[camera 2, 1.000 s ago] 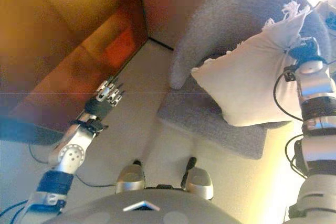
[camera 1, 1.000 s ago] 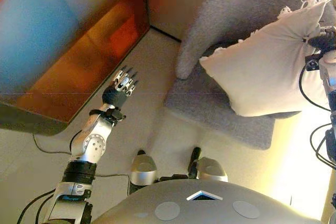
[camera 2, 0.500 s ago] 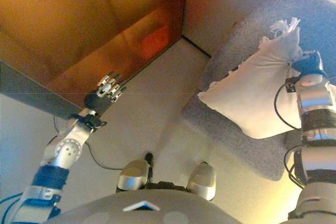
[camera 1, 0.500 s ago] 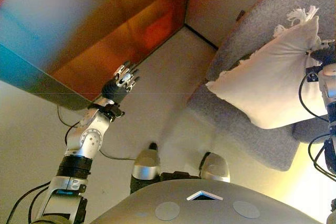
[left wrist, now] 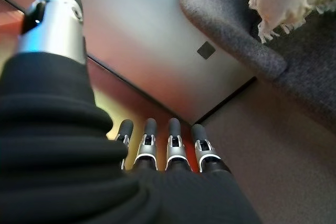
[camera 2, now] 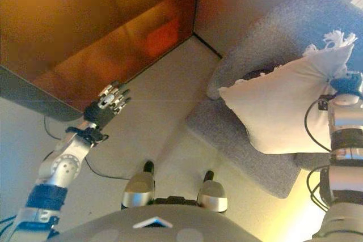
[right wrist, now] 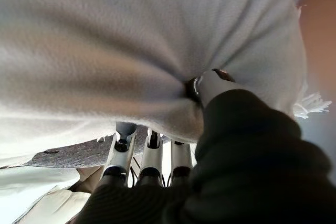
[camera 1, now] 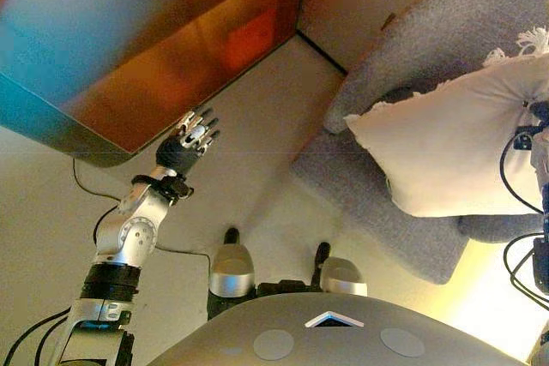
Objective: Pick up the cushion and take it to the sofa
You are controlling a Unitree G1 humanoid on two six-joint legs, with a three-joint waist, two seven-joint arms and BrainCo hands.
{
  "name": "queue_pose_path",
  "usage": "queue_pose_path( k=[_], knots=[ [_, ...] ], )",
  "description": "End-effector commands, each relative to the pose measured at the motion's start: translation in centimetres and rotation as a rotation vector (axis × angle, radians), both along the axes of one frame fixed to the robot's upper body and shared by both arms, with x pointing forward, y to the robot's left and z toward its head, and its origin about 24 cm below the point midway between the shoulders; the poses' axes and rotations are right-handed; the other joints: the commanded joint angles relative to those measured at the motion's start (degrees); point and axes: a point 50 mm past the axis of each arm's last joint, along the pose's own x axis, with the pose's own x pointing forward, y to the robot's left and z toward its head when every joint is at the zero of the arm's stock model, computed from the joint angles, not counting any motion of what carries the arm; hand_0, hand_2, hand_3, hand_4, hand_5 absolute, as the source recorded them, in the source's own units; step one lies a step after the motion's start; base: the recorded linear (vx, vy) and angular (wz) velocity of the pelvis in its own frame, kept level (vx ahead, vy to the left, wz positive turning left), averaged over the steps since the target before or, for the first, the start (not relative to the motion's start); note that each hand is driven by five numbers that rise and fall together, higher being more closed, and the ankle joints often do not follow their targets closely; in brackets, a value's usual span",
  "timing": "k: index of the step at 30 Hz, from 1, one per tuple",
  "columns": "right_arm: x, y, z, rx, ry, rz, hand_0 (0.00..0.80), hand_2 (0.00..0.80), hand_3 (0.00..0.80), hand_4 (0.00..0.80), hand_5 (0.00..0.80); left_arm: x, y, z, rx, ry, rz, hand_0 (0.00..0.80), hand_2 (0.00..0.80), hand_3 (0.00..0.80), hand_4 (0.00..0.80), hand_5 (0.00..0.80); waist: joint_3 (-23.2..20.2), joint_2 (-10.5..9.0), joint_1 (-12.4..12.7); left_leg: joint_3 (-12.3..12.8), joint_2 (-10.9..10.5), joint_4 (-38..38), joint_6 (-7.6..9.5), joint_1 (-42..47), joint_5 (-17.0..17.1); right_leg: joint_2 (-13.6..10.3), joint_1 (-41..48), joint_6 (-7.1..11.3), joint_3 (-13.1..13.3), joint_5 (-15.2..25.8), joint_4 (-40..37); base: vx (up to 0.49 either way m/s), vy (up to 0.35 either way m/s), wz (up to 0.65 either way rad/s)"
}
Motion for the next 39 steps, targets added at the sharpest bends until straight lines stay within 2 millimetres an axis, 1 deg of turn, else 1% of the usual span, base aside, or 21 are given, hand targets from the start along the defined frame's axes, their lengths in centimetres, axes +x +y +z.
queue_pose_path(
  k=[1, 6, 9, 11, 12, 13, 14, 18, 22, 26, 32, 37, 39],
  knots=[
    [0.0, -1.4, 4.5, -0.206, -0.082, -0.008, 0.800, 0.800, 0.800, 0.800, 0.800, -0.4, -0.5, 1.8, -0.014, -0.097, -0.049, 0.000, 0.000, 0.000, 0.000, 0.000, -4.9, 0.07, 1.3, 1.9, 4.1, 2.8, -0.23, 1.4, -2.6, -3.5, -6.6, 3.22, 1.9, 4.0, 4.1, 0.094, -0.041, 0.01],
    [-0.2, -2.3, 5.2, -0.223, -0.074, -0.033, 0.800, 0.800, 0.800, 0.800, 0.800, -0.6, -0.4, 1.7, -0.018, -0.098, -0.055, 0.000, 0.000, 0.000, 0.000, 0.000, -4.1, 0.45, 2.2, 1.8, 5.2, 2.8, -1.08, 0.7, -1.8, -3.3, -6.4, 3.36, 1.1, 3.3, 4.0, 0.059, -0.057, 0.01],
    [0.2, -2.5, 5.9, -0.253, -0.069, -0.026, 0.800, 0.800, 0.800, 0.800, 0.800, -0.5, -0.5, 1.7, -0.014, -0.095, -0.056, 0.000, 0.000, 0.000, 0.000, 0.000, -3.8, 0.79, 2.8, 1.4, 5.7, 2.9, -1.42, 0.4, -1.6, -3.2, -6.3, 3.22, 0.6, 2.9, 4.2, 0.059, -0.051, 0.01],
    [0.6, -2.4, 6.6, -0.304, -0.052, -0.011, 0.800, 0.800, 0.800, 0.800, 0.800, -0.6, -0.6, 1.6, -0.013, -0.090, -0.054, 0.000, 0.000, 0.000, 0.000, 0.000, -3.6, 0.99, 3.2, 1.1, 5.8, 3.0, -1.53, 0.2, -1.4, -3.0, -6.3, 2.98, 0.6, 2.6, 4.4, 0.061, -0.040, 0.05],
    [0.6, -2.5, 6.8, -0.336, -0.030, -0.025, 0.762, 0.762, 0.762, 0.762, 0.762, -0.6, -0.6, 1.5, -0.010, -0.089, -0.054, 0.000, 0.000, 0.000, 0.000, 0.000, -3.5, 1.11, 3.4, 0.9, 5.9, 3.1, -1.67, 0.0, -1.3, -2.9, -6.3, 2.90, 0.6, 2.4, 4.5, 0.030, -0.031, 0.10],
    [0.5, -2.7, 7.2, -0.381, -0.016, -0.057, 0.301, 0.301, 0.301, 0.301, 0.301, -0.5, -0.7, 1.6, -0.009, -0.092, -0.056, 0.000, 0.000, 0.000, 0.000, 0.000, -3.3, 1.30, 3.6, 0.7, 6.0, 3.3, -1.80, -0.4, -1.1, -2.9, -6.6, 2.81, 0.5, 2.3, 4.7, -0.007, -0.027, 0.09],
    [0.4, -3.0, 7.5, -0.420, -0.003, -0.090, 0.000, 0.000, 0.000, 0.000, 0.000, -0.3, -0.8, 1.6, -0.011, -0.097, -0.055, 0.000, 0.000, 0.000, 0.000, 0.000, -3.1, 1.54, 3.7, 0.7, 6.2, 3.3, -1.89, -0.8, -0.9, -2.9, -6.8, 2.71, 0.4, 2.2, 4.8, -0.058, -0.016, 0.06],
    [-0.5, -4.1, 10.2, -0.514, -0.072, -0.259, 0.000, 0.000, 0.000, 0.000, 0.000, 0.7, -1.3, 2.4, -0.032, -0.138, -0.055, 0.000, 0.000, 0.000, 0.000, 0.000, -1.6, 2.48, 3.7, 1.4, 7.2, 3.3, -2.49, -3.1, 0.5, -2.7, -7.6, 2.18, -0.7, 1.9, 4.8, -0.093, 0.005, 0.20],
    [-1.6, -5.2, 12.6, -0.576, -0.123, -0.315, 0.000, 0.000, 0.000, 0.000, 0.000, 0.2, -1.5, 2.3, -0.048, -0.127, -0.047, 0.000, 0.000, 0.000, 0.000, 0.000, -2.3, 2.56, 3.5, 1.7, 7.4, 2.6, -2.70, -2.8, 1.2, -2.4, -7.0, 1.89, -1.5, 1.5, 4.6, 0.043, 0.022, 0.38],
    [-2.1, -5.6, 13.2, -0.590, -0.138, -0.304, 0.000, 0.000, 0.000, 0.000, 0.000, -0.5, -1.5, 1.9, -0.054, -0.106, -0.039, 0.000, 0.000, 0.000, 0.000, 0.000, -3.9, 2.00, 3.2, 2.1, 7.5, 2.0, -2.72, -1.5, 1.1, -2.0, -5.7, 1.65, -1.5, 1.4, 3.7, 0.088, 0.012, 0.18],
    [-1.8, -5.4, 13.3, -0.582, -0.140, -0.267, 0.000, 0.000, 0.000, 0.000, 0.000, -0.8, -1.6, 1.2, -0.067, -0.080, -0.029, 0.000, 0.000, 0.000, 0.000, 0.000, -5.3, 1.58, 2.7, 3.1, 7.7, 1.3, -2.57, 0.6, 0.9, -1.1, -4.3, 1.18, -1.3, 1.1, 2.7, 0.009, 0.017, -0.05],
    [-2.0, -5.7, 13.4, -0.544, -0.183, -0.291, 0.000, 0.000, 0.000, 0.000, 0.000, -0.9, -1.9, 0.6, -0.081, -0.068, -0.035, 0.000, 0.000, 0.000, 0.000, 0.000, -6.1, 1.65, 2.5, 3.9, 7.7, -0.2, -2.44, 1.9, 1.3, -0.4, -3.2, 0.85, -1.6, 1.4, 1.3, -0.021, 0.044, -0.11],
    [-1.9, -5.5, 13.5, -0.512, -0.229, -0.287, 0.000, 0.000, 0.000, 0.000, 0.000, -0.9, -2.0, 0.6, -0.092, -0.070, -0.031, 0.000, 0.000, 0.000, 0.000, 0.000, -6.2, 1.68, 2.1, 4.2, 7.6, -0.8, -2.46, 2.2, 1.4, -0.4, -3.3, 0.95, -1.6, 1.6, 0.9, -0.072, 0.057, -0.02]
  ],
)
